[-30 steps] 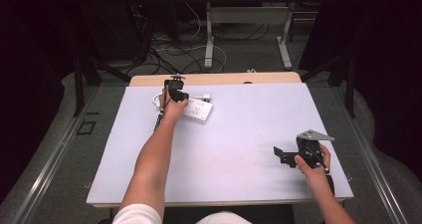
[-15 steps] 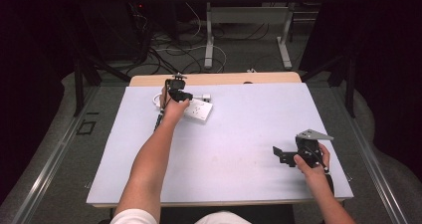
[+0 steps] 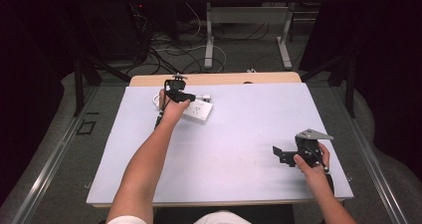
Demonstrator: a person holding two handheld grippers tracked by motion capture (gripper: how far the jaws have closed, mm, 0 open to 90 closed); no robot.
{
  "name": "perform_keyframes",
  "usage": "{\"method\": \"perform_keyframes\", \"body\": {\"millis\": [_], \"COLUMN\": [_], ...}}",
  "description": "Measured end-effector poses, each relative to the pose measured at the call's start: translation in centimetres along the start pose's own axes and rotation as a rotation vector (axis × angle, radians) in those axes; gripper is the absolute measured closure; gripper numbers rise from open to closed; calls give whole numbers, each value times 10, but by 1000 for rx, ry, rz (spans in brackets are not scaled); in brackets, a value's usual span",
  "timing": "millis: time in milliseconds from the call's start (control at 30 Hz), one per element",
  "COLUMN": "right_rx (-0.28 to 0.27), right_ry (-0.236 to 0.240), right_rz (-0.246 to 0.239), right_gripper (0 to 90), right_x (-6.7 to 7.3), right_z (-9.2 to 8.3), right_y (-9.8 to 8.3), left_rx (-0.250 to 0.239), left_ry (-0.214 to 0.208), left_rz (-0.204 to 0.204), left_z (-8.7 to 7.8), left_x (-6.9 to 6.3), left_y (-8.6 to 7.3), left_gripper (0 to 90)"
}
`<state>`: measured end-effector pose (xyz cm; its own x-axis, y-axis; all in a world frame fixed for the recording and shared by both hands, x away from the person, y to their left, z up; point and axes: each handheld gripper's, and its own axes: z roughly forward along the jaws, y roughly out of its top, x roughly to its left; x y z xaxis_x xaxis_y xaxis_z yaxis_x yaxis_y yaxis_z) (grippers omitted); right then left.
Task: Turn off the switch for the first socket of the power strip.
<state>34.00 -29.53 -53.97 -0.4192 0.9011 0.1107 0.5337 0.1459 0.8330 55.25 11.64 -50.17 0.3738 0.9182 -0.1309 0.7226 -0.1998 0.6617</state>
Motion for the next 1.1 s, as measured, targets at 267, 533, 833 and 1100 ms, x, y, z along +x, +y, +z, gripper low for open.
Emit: {"method": "perform_keyframes", "body": {"millis": [267, 533, 833, 1100], "right_rx": [1, 0, -4, -2], "right_ry": [2, -4, 2, 3], "right_rz": [0, -3, -5, -5], "right_gripper": [0, 0, 0, 0], "right_x": [1, 2, 2, 3], "right_z": [-1, 0, 0, 0], "right_y": [1, 1, 2, 2], "left_rx": [8, 20, 4, -15], "left_ry": [-14, -30, -54, -50], "left_rz": [7, 27, 72, 64], "left_z": [-6, -15, -29, -43], "left_x": [-2, -8, -14, -13], "left_y": [-6, -10, -15, -15], "left_gripper": [520, 499, 432, 399]}}
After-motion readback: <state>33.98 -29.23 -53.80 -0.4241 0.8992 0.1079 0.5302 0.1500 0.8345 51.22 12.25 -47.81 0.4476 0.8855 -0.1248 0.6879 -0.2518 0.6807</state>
